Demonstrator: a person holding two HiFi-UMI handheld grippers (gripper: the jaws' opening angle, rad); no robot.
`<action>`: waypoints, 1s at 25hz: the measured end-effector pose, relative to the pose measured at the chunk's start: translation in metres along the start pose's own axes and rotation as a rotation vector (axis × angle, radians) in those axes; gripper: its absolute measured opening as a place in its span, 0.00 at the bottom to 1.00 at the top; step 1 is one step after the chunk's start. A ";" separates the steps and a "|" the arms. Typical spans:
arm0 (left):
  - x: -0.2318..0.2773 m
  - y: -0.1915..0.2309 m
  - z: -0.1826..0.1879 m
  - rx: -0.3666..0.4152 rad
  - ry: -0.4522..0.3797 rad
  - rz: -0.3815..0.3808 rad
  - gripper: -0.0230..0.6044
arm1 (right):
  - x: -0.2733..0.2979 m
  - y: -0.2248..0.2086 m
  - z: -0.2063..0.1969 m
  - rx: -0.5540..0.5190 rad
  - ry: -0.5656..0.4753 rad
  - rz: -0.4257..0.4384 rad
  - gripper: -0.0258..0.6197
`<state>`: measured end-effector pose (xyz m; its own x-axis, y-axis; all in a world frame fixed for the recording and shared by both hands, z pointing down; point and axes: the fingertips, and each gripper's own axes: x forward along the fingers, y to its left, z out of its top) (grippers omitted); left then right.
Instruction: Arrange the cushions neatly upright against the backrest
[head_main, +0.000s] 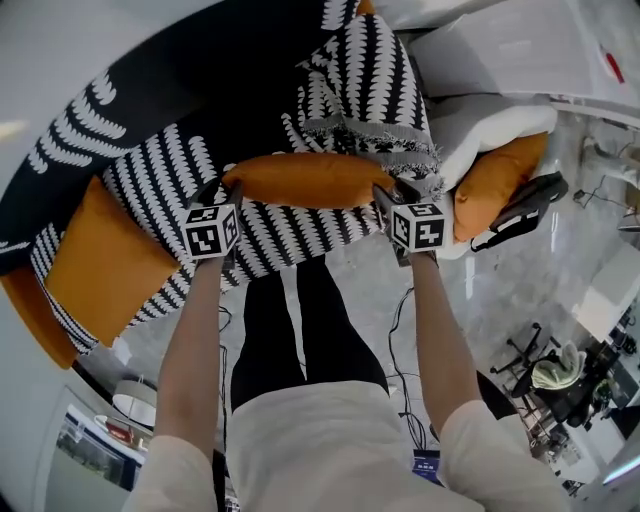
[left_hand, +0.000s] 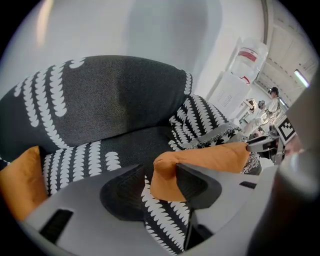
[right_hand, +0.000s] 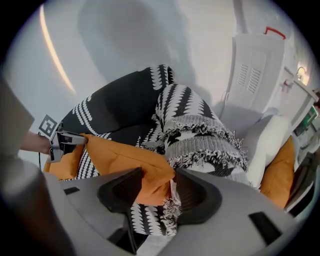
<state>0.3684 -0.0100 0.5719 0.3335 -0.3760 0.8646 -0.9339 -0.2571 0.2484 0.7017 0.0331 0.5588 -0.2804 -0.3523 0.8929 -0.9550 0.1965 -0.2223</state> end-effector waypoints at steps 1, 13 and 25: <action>0.003 0.000 0.002 0.001 0.004 -0.004 0.34 | 0.002 -0.001 0.000 0.015 0.002 0.001 0.39; 0.004 -0.002 0.019 0.071 0.004 -0.067 0.11 | 0.004 0.025 0.025 -0.029 -0.015 0.054 0.13; -0.044 0.078 0.062 -0.055 -0.132 0.040 0.11 | 0.030 0.090 0.135 -0.178 -0.104 0.170 0.12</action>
<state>0.2885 -0.0691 0.5261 0.3061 -0.4999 0.8102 -0.9514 -0.1914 0.2413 0.5944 -0.0833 0.5125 -0.4524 -0.3907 0.8017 -0.8638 0.4157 -0.2848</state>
